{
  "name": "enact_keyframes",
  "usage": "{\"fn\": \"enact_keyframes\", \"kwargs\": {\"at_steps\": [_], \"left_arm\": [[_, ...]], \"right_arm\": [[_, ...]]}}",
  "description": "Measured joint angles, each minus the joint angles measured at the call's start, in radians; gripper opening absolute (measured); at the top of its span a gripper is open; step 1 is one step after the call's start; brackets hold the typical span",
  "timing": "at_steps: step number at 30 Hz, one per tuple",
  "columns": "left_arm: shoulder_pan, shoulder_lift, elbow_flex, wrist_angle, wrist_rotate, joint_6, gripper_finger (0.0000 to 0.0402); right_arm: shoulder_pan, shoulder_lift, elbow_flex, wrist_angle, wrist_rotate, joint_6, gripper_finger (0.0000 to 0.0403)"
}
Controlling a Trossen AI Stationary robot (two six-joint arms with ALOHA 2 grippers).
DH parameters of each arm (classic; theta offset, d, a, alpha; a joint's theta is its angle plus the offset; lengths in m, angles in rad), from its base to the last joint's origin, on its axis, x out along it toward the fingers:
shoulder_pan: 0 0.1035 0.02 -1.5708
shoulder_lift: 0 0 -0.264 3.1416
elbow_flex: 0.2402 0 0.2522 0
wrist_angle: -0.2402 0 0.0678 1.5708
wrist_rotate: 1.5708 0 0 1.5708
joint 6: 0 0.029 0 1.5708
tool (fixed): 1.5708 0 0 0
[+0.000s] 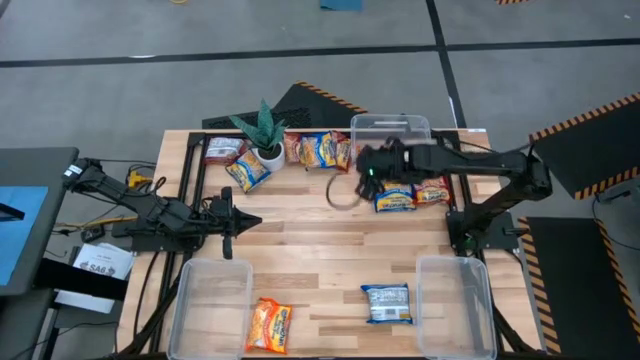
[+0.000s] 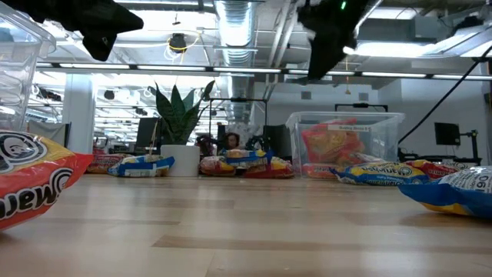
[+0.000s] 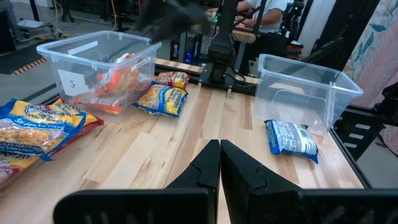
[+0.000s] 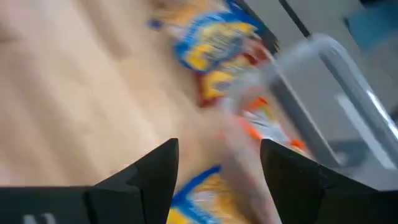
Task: Sort Maruchan noodles
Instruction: Put the orange noodle pack into the top transparent bin
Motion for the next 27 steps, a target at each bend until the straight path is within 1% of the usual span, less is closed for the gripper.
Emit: {"fn": "enact_keyframes", "kwargs": {"at_steps": [3,6,8,11,14,16,18,22,24,27], "left_arm": [[0.0,0.0,0.0,0.0,0.0,0.0,0.0],[0.0,0.0,0.0,-0.001,0.0,-0.006,0.0],[0.0,0.009,0.0,0.001,-0.001,-0.011,0.0],[0.001,0.036,0.0,0.001,-0.052,0.003,0.0],[0.033,0.085,0.0,0.038,-0.142,0.01,0.0],[0.081,0.123,0.008,0.059,-0.143,0.01,0.0],[0.138,0.176,0.031,0.048,-0.071,-0.003,0.0],[0.217,0.287,0.109,-0.02,0.144,-0.051,0.0007],[0.229,0.332,0.158,-0.064,0.232,-0.065,0.0017],[0.219,0.39,0.237,-0.141,0.349,-0.069,0.004]], "right_arm": [[0.102,-0.002,0.0,-0.008,0.007,0.003,0.0248],[0.194,-0.007,0.001,-0.054,0.083,0.04,0.0248],[0.245,-0.009,0.0,-0.132,0.124,0.103,0.0248],[0.315,-0.026,-0.002,-0.252,0.159,0.213,0.0248],[0.383,-0.068,-0.061,-0.256,0.204,0.309,0.0248],[0.422,-0.109,-0.119,-0.236,0.223,0.372,0.0248],[0.461,-0.149,-0.186,-0.196,0.245,0.438,0.0249],[0.521,-0.211,-0.306,-0.035,0.259,0.474,0.0249],[0.545,-0.226,-0.34,0.043,0.254,0.465,0.0249],[0.571,-0.235,-0.364,0.186,0.218,0.416,0.0249]]}}
